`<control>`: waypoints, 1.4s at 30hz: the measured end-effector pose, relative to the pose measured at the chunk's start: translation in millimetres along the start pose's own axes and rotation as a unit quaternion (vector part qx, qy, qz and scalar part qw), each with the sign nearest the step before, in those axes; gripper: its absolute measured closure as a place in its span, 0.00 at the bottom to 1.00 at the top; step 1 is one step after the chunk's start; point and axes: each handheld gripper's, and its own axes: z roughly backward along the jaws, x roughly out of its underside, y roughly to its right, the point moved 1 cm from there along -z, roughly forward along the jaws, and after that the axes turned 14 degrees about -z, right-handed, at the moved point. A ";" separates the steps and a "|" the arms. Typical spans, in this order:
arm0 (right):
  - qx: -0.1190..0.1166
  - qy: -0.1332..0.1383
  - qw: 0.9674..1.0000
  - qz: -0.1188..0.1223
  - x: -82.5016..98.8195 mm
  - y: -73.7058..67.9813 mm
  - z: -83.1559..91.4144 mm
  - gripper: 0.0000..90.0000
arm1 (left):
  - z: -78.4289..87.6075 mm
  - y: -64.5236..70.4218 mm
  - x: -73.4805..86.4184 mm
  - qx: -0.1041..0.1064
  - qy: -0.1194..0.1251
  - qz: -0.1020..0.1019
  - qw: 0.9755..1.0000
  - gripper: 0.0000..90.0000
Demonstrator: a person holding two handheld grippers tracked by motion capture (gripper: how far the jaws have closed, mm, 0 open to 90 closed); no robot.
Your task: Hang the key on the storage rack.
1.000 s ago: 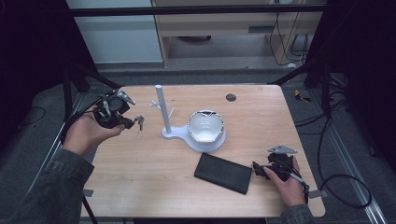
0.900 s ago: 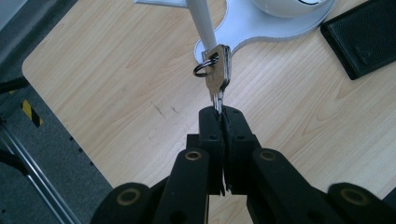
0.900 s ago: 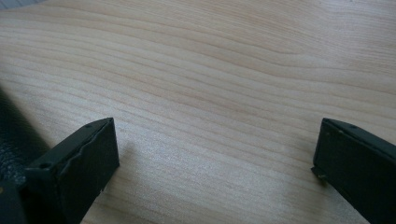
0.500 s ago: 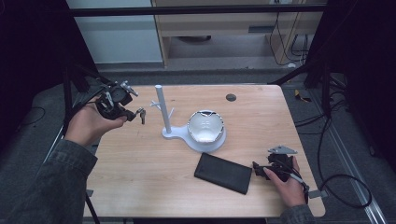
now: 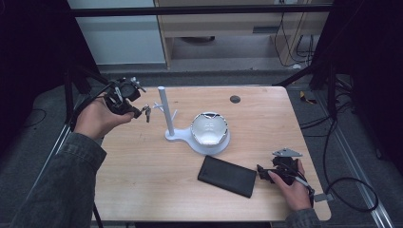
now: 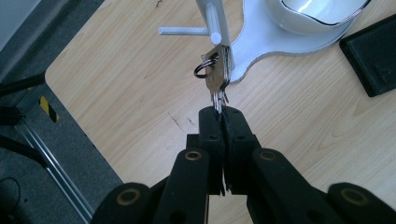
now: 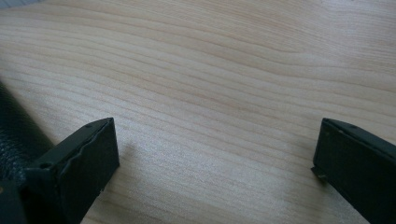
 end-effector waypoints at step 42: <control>0.000 -0.001 1.000 0.003 0.4 -0.1 0.5 0.00 | 0.0 -5.4 -5.6 -0.018 0.030 0.015 0.999 0.98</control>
